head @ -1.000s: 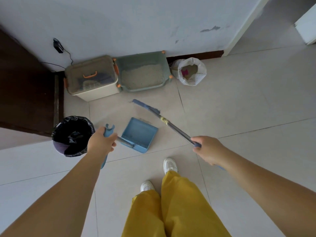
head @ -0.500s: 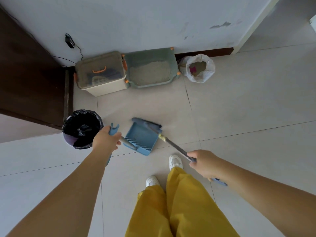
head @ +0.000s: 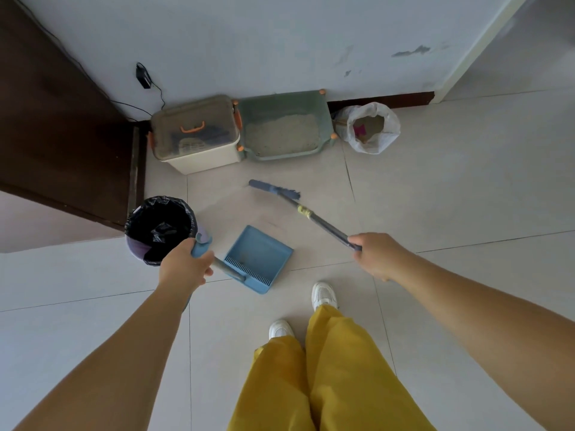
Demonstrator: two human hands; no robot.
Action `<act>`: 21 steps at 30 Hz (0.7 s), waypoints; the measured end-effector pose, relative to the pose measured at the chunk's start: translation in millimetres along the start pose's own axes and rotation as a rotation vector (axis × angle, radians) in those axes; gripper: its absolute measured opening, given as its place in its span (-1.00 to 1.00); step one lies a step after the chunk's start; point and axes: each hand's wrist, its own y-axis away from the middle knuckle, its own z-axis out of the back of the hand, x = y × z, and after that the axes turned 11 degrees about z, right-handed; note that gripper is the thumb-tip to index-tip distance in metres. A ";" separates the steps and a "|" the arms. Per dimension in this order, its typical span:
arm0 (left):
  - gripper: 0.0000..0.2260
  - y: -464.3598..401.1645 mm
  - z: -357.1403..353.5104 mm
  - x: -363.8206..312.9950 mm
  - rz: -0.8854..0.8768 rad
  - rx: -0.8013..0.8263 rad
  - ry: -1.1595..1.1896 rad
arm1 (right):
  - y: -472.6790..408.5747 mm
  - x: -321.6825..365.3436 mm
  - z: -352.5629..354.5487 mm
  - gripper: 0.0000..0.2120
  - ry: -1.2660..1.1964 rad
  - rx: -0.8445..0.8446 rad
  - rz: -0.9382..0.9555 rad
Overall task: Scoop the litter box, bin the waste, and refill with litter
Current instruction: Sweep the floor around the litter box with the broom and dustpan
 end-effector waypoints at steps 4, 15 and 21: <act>-0.92 4.6 0.3 8.2 0.021 -0.005 -0.032 | -6.4 4.8 -33.9 -0.84 0.005 0.077 -0.034; -0.90 8.2 -1.9 23.3 0.048 -0.019 0.029 | 82.8 2.5 -22.6 -0.59 -0.223 0.212 0.028; -0.93 16.8 8.2 34.7 0.073 -0.035 0.039 | 39.7 9.9 -20.5 -0.81 0.013 0.057 0.071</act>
